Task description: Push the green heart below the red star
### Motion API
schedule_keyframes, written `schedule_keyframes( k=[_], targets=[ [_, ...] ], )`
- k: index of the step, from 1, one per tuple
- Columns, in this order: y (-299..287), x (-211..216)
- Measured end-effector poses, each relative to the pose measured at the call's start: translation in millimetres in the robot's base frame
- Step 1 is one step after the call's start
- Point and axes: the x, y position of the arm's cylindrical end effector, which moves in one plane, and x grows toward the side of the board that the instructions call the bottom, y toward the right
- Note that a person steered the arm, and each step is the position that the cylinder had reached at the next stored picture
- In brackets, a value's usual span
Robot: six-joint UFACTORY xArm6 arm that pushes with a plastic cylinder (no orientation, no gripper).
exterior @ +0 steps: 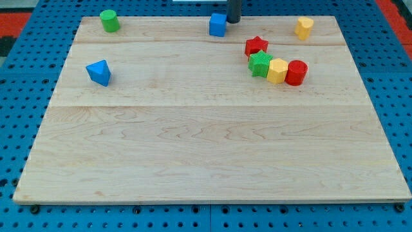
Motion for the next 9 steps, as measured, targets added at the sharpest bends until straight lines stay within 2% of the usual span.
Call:
schedule_keyframes(
  k=[3, 5, 9],
  targets=[
    [8, 7],
    [24, 39],
    [15, 19]
  ],
)
